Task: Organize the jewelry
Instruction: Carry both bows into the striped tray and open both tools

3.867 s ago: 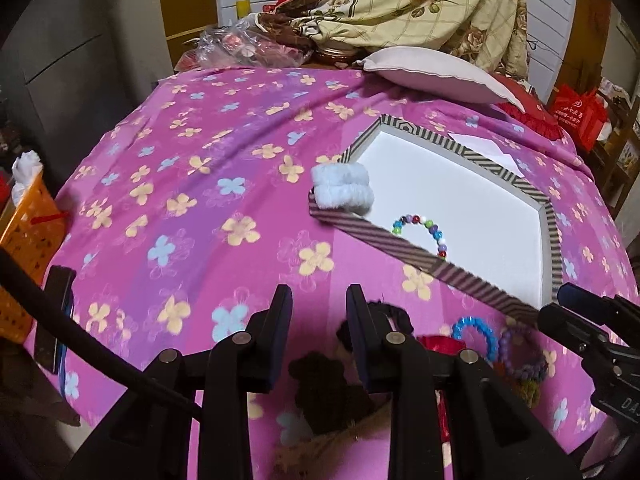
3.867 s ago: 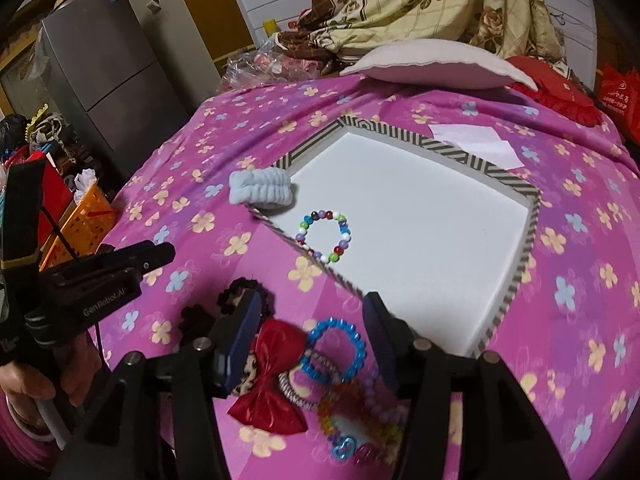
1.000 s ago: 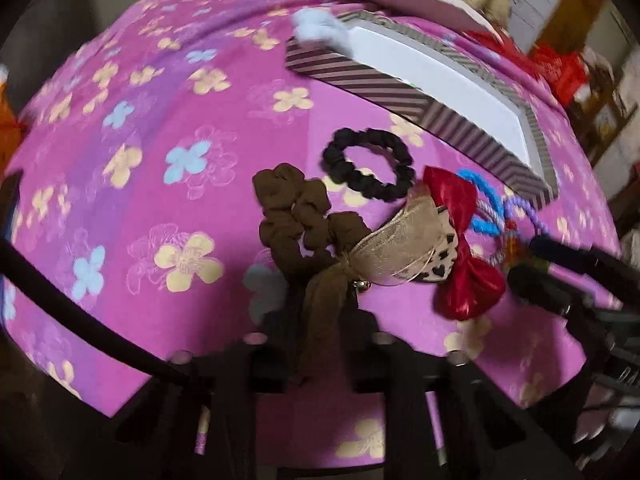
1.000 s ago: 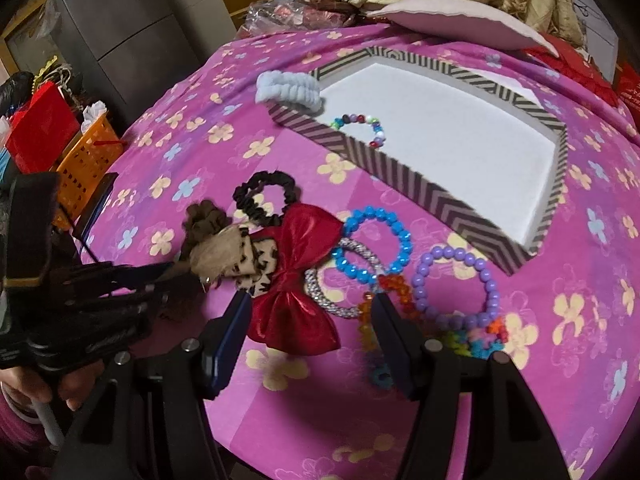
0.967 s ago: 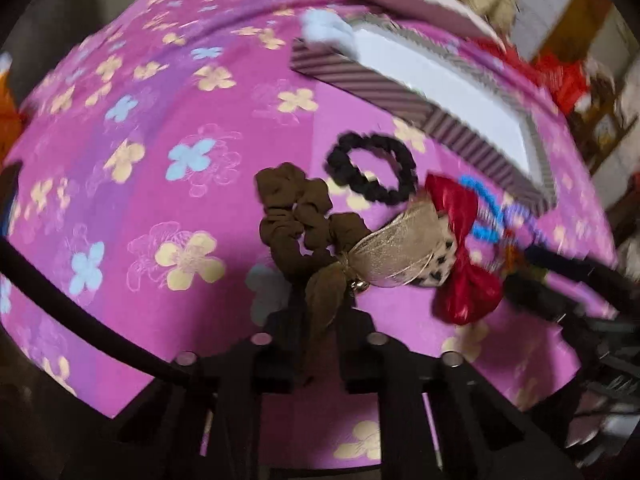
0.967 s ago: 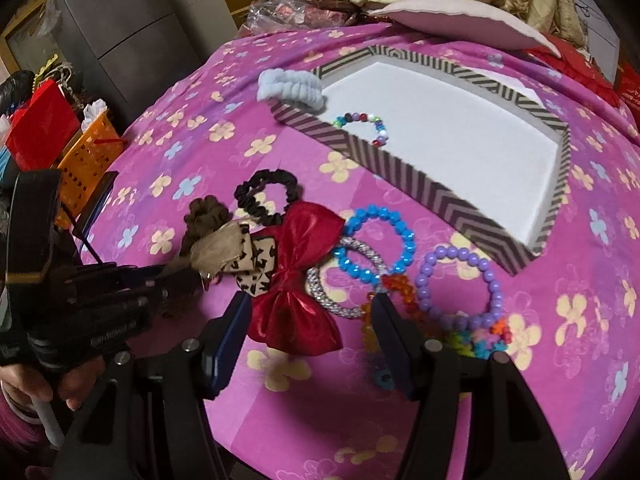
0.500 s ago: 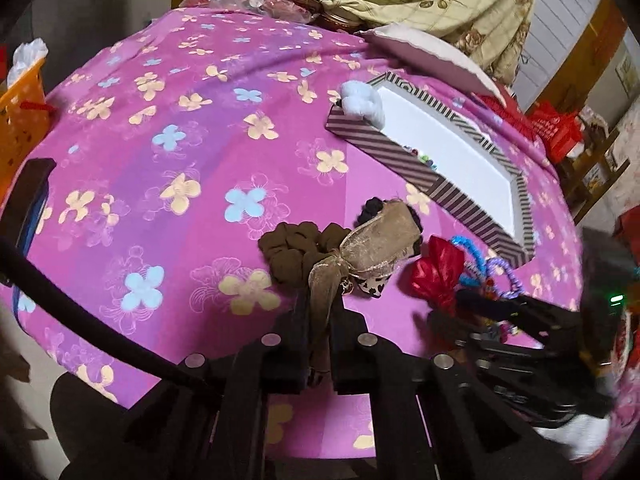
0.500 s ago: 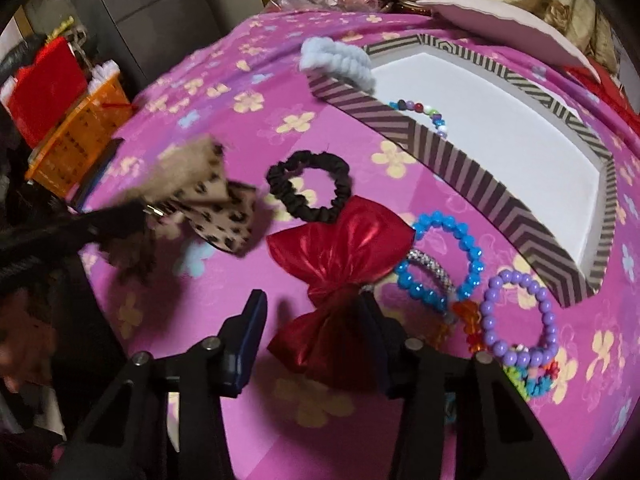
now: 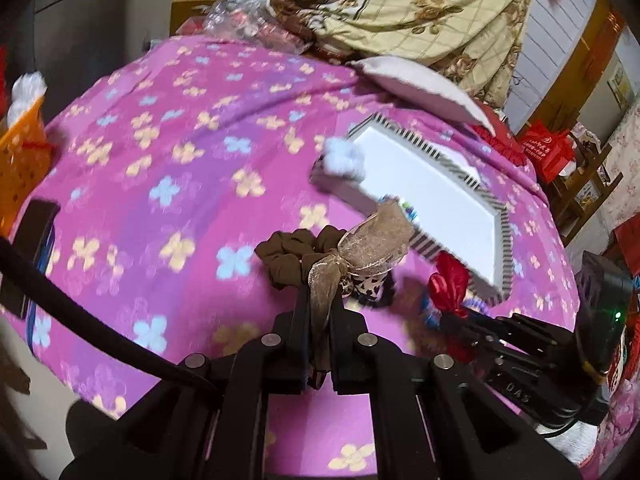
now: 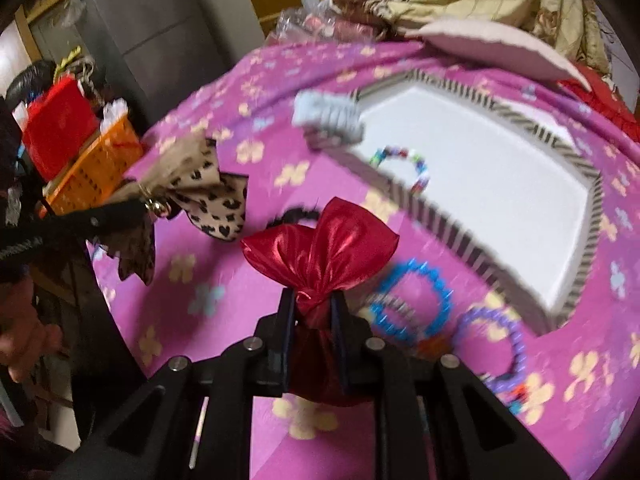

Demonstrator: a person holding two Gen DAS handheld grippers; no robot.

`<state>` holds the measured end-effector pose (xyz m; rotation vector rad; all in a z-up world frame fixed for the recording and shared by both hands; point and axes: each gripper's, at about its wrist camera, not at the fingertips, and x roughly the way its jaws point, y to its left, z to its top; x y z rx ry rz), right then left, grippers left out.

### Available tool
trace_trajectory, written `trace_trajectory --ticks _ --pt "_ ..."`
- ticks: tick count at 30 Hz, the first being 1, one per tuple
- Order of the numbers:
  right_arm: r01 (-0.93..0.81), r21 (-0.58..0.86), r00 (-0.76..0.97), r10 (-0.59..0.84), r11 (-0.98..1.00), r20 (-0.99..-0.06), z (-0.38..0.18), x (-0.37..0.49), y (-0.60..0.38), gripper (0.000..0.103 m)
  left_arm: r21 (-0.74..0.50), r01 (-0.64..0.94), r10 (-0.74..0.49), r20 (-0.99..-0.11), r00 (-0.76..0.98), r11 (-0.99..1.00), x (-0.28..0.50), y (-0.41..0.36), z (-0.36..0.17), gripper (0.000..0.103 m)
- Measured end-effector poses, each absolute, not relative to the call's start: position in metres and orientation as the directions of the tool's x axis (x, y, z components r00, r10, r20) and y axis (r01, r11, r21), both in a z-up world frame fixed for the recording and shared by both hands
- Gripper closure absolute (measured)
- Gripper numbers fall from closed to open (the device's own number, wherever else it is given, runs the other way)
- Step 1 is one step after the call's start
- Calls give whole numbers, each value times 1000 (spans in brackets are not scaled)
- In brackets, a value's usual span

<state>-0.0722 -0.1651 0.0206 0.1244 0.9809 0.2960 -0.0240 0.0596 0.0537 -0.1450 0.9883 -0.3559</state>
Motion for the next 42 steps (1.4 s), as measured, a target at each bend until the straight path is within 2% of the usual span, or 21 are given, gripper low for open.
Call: trace_trajectory --ticks 7,18,29,42 --pt "-98 222 553 239 970 -798 37 -39 -207 85 -242 265 -352 -768 536 933 17 21 82 83" --pt "-42 205 522 197 978 -830 27 24 -243 85 -191 263 -308 -783 540 946 102 -47 86 83" --pt "37 203 472 162 979 -867 -5 101 -266 85 -142 233 -241 -843 481 962 172 -96 34 83" --pt "47 164 411 131 985 -902 -39 136 -258 81 -88 210 -174 -883 435 974 180 -108 -11 83"
